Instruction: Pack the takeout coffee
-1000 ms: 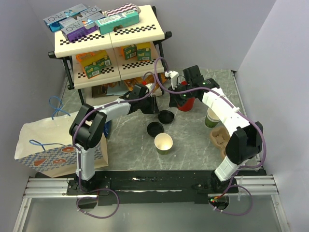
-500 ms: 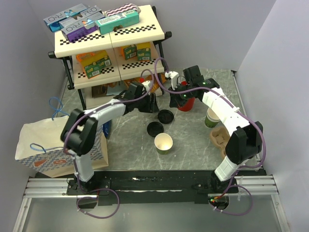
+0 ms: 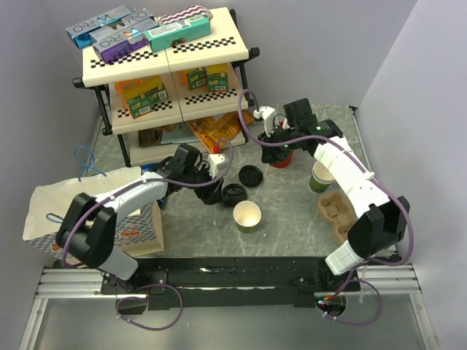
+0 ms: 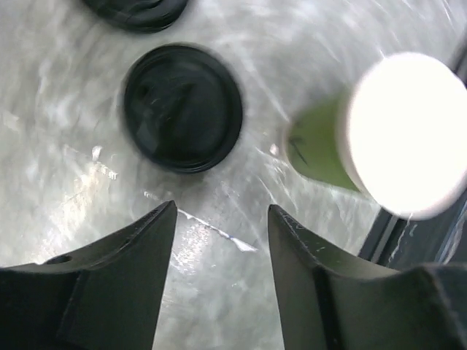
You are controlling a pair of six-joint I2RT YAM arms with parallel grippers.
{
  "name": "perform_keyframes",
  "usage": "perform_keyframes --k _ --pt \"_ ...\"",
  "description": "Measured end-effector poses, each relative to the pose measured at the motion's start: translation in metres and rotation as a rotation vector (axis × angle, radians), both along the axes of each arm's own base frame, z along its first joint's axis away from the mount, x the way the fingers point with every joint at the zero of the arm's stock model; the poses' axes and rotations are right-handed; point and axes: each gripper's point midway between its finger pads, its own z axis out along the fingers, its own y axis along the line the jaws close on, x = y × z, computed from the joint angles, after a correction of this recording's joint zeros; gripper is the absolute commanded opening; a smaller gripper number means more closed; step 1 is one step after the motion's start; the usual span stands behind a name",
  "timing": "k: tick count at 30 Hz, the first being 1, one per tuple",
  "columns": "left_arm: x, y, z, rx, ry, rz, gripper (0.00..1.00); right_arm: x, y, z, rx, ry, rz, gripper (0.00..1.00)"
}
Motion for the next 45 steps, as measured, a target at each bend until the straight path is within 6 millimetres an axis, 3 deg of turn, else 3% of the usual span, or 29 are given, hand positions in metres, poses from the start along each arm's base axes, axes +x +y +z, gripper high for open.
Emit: perform_keyframes --k 6,18,22,31,41,45 --pt "-0.014 -0.004 0.013 -0.017 -0.219 -0.306 0.60 -0.008 -0.005 0.014 -0.009 -0.021 0.011 0.36" --pt "-0.022 -0.021 -0.013 0.115 -0.531 -0.658 0.56 -0.015 -0.024 0.032 -0.008 -0.052 -0.025 0.37" --pt "-0.017 -0.022 -0.022 0.156 -0.592 -0.716 0.54 -0.017 -0.029 0.039 -0.005 -0.071 -0.036 0.37" --pt "-0.013 -0.019 -0.061 0.276 -0.605 -0.811 0.50 -0.014 -0.038 0.041 -0.006 -0.075 -0.065 0.37" --pt "0.002 -0.029 -0.063 0.337 -0.687 -0.789 0.43 -0.015 -0.042 0.035 -0.009 -0.055 -0.079 0.36" --pt "0.002 -0.026 -0.073 0.356 -0.667 -0.799 0.38 -0.015 -0.042 0.035 -0.009 -0.054 -0.081 0.36"
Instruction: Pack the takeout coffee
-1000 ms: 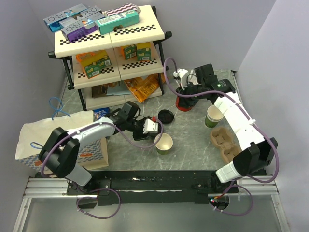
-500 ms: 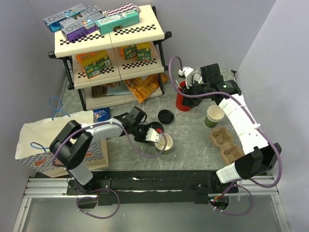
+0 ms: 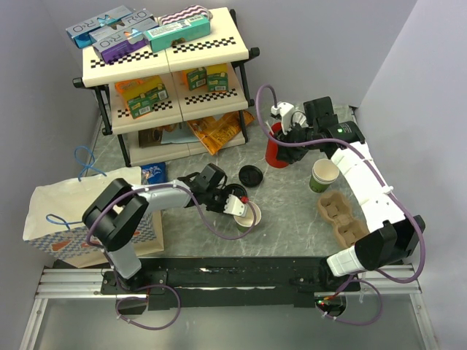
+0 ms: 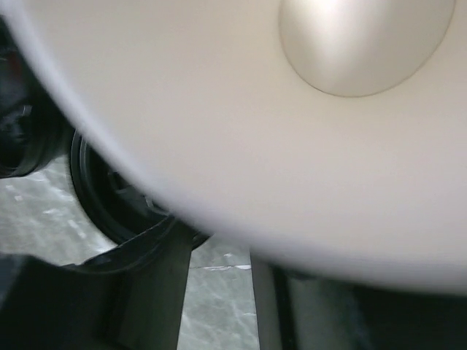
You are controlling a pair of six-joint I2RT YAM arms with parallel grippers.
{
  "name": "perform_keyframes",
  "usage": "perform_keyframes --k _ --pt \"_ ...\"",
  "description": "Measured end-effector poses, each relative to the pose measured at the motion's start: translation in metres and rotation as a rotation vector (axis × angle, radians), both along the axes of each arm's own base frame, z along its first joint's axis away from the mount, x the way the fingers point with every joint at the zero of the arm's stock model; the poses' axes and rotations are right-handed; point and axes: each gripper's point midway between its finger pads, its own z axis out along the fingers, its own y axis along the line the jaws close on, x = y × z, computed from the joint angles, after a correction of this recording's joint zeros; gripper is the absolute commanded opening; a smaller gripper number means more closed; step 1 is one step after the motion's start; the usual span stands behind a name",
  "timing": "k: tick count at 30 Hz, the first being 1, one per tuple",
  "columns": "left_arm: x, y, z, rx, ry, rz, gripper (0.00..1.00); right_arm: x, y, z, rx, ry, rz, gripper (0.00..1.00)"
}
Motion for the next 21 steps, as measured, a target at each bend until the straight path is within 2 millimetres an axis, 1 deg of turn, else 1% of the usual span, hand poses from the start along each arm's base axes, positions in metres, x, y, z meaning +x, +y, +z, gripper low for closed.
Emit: perform_keyframes --k 4,5,7,8,14,18,21 --pt "0.001 -0.001 -0.003 0.013 0.014 -0.007 0.31 0.000 -0.001 0.000 0.000 0.000 -0.002 0.36" --pt "0.001 -0.002 -0.003 0.016 0.017 -0.008 0.26 0.000 -0.001 0.000 0.000 0.000 -0.002 0.36" --pt "0.003 -0.003 -0.004 0.016 0.016 -0.007 0.20 0.000 -0.001 0.000 0.000 0.000 -0.002 0.36" --pt "0.002 -0.003 -0.004 0.018 0.021 -0.003 0.15 0.000 -0.001 0.000 0.000 0.000 -0.003 0.36" --pt "0.003 -0.002 -0.005 0.024 0.025 0.017 0.02 0.001 -0.001 0.000 0.000 0.000 -0.004 0.36" --pt "0.004 0.001 -0.004 0.028 0.032 0.051 0.01 0.001 -0.001 0.001 0.001 -0.001 -0.004 0.36" --pt "0.002 0.009 0.001 0.028 0.065 0.099 0.01 0.001 -0.001 0.004 0.003 -0.008 -0.004 0.35"
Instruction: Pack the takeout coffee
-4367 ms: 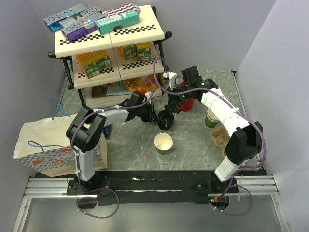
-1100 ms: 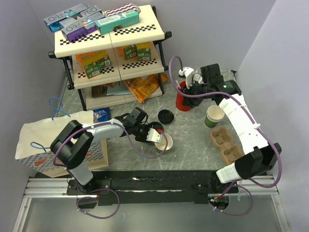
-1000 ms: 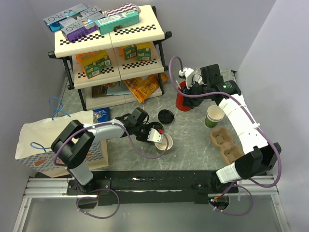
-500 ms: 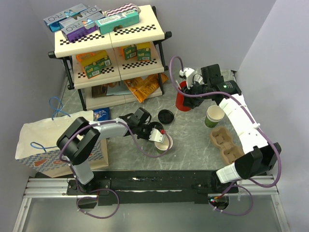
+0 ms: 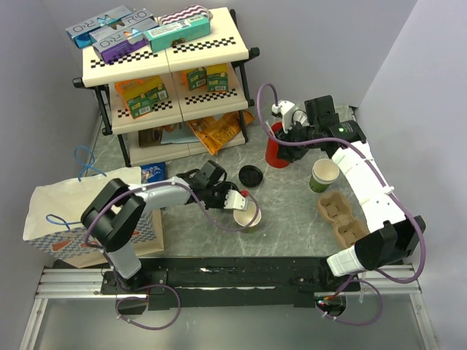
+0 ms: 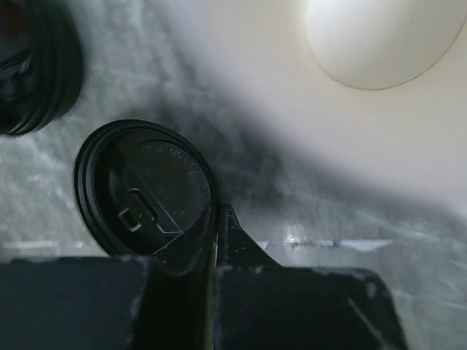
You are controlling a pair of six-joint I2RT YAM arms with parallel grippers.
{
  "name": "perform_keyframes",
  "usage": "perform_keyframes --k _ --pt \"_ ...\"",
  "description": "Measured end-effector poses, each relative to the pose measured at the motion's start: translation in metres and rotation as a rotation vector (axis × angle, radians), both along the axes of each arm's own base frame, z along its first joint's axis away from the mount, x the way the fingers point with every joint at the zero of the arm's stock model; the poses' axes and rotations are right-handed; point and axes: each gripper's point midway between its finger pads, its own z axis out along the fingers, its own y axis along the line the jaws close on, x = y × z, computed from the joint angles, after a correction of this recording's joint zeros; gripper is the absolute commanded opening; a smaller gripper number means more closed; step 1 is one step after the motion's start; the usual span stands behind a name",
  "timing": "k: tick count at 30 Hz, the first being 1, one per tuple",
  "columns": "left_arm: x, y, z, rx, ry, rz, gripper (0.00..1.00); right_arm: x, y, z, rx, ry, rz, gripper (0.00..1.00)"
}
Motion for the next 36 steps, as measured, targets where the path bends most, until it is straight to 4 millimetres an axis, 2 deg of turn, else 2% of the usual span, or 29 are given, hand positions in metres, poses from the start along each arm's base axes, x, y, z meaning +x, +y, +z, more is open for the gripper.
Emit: perform_keyframes --k 3,5,10,13,15,17,19,23,31,36 --pt "0.002 0.007 0.018 -0.027 0.029 0.074 0.01 0.002 0.001 0.007 0.006 -0.017 0.000 0.36" --pt "0.006 0.009 0.042 -0.073 0.044 0.137 0.01 0.005 0.002 0.010 0.013 -0.033 0.001 0.37" --pt "0.018 0.001 0.129 -0.265 0.030 0.238 0.01 0.007 0.005 0.029 0.060 -0.100 -0.005 0.46" --pt "0.010 -0.010 0.178 -0.401 0.063 0.230 0.01 0.002 0.009 0.045 0.118 -0.154 0.004 0.51" --pt "-0.001 -0.019 0.202 -0.481 0.110 0.196 0.01 -0.006 0.014 0.052 0.165 -0.174 0.023 0.54" --pt "-0.014 -0.027 0.218 -0.549 0.181 0.166 0.01 -0.014 0.017 0.054 0.201 -0.178 0.041 0.57" --pt "-0.027 -0.035 0.226 -0.599 0.273 0.143 0.01 -0.025 0.021 0.050 0.236 -0.178 0.066 0.59" --pt "-0.051 -0.048 0.229 -0.654 0.479 0.091 0.01 -0.049 0.024 0.030 0.284 -0.157 0.099 0.63" --pt "-0.097 -0.059 0.209 -0.661 0.926 0.020 0.01 -0.086 0.022 0.008 0.378 -0.117 0.098 0.63" --pt "-0.117 -0.062 0.198 -0.610 1.116 0.035 0.01 -0.105 0.026 -0.011 0.420 -0.044 0.129 0.66"
